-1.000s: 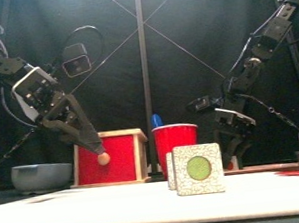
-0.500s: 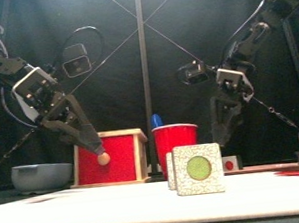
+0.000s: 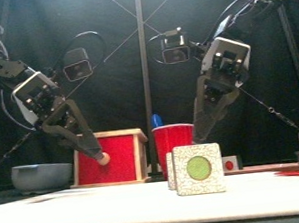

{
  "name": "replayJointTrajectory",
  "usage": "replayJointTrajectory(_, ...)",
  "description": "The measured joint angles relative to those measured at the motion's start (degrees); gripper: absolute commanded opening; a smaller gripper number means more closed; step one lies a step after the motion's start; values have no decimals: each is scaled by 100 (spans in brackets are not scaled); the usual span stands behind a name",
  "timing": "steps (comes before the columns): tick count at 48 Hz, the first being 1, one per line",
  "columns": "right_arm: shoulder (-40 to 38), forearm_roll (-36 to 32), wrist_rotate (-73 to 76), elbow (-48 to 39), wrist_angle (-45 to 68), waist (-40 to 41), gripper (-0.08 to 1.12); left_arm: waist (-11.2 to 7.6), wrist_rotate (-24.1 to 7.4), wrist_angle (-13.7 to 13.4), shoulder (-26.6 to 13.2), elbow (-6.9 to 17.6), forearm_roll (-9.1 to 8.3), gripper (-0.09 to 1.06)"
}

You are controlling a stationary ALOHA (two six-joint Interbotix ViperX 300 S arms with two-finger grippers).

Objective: Place sushi on board then cut the sushi with the knife then place the pieces on the plate
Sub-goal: Place the 4 sushi pieces on the plate

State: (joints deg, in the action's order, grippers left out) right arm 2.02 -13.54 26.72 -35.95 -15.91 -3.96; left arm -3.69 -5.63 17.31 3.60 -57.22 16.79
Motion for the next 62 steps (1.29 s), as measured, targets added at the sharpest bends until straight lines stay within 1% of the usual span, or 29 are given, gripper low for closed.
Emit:
replayJointTrajectory(17,229,9,0,211,9,-149,84,-9,0,-9,0,0,18,81)
replayJointTrajectory(30,483,-35,-35,360,9,-132,82,-18,0,-9,-79,0,18,81)
replayJointTrajectory(35,650,-44,-26,475,9,-123,78,-18,0,-9,-79,0,18,81)
replayJointTrajectory(39,765,-62,-70,545,0,-132,70,-18,0,-9,-79,0,18,81)
replayJointTrajectory(43,844,-79,-70,598,0,-123,60,-18,0,-9,-79,0,18,81)
replayJointTrajectory(48,835,-79,0,606,-44,-123,52,-18,0,-9,-79,0,18,81)
replayJointTrajectory(56,642,-70,-26,475,-369,-70,51,-18,0,0,-79,9,18,81)
replayJointTrajectory(62,211,-79,-9,246,-721,123,51,-26,0,-9,-79,0,18,81)
